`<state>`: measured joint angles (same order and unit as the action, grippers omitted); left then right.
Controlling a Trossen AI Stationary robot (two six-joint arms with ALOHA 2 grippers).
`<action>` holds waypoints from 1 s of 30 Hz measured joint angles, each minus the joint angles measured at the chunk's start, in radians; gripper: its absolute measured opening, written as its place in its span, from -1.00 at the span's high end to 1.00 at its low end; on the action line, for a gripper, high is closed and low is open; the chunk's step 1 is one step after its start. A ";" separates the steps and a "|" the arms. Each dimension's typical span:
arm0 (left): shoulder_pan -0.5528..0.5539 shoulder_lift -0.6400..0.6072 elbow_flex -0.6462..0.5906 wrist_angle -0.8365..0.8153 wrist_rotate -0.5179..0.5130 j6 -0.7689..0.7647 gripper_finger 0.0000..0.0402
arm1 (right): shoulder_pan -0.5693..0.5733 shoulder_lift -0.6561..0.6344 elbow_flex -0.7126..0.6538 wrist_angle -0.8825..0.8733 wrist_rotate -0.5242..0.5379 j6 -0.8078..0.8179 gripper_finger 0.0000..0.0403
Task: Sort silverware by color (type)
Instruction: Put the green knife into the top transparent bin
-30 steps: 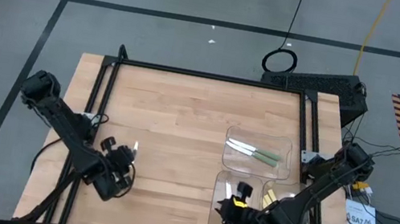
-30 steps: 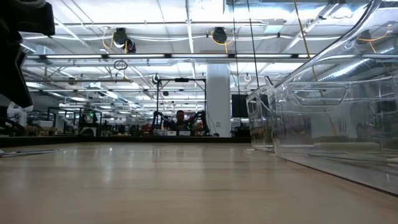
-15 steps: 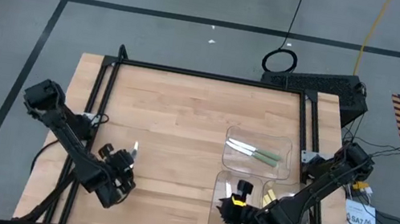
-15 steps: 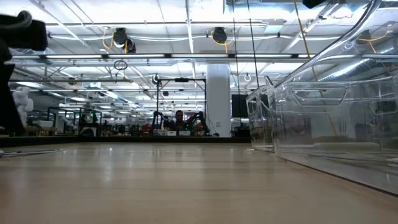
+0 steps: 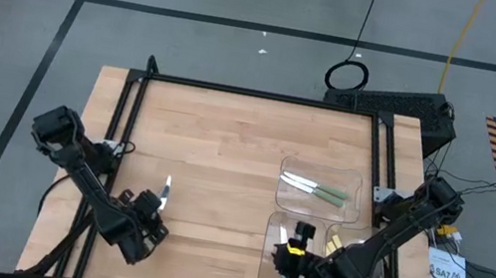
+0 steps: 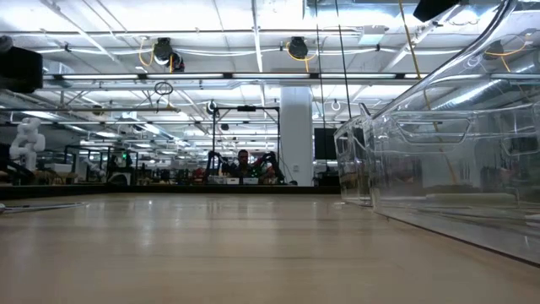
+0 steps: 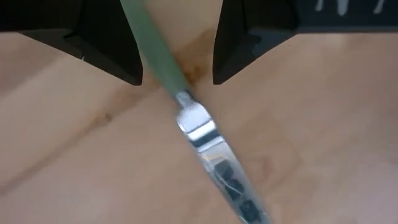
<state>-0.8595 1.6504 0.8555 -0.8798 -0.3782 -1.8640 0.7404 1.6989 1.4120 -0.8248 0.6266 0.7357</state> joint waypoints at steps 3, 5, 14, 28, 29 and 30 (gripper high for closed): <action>-0.013 0.020 0.001 0.054 0.002 -0.004 -0.02 | -0.007 0.000 0.000 0.001 0.000 0.000 0.55; -0.020 0.039 0.001 0.059 0.004 -0.004 -0.02 | -0.012 0.000 0.000 0.000 0.000 0.001 0.55; -0.022 0.089 0.002 0.144 -0.022 0.267 0.20 | -0.035 0.000 0.000 0.032 0.004 -0.009 0.55; -0.028 0.094 0.045 0.211 -0.063 0.613 0.81 | -0.114 0.071 0.000 0.281 0.043 -0.198 0.55; -0.028 0.096 0.054 0.208 -0.067 0.629 0.81 | -0.128 0.085 0.000 0.318 0.024 -0.225 0.55; -0.028 0.098 0.063 0.205 -0.067 0.644 0.81 | -0.143 0.099 -0.001 0.360 0.002 -0.248 0.55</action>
<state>-0.8878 1.7483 0.9186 -0.6744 -0.4449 -1.2203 0.5974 1.7977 1.4113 -0.4649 0.6282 0.4881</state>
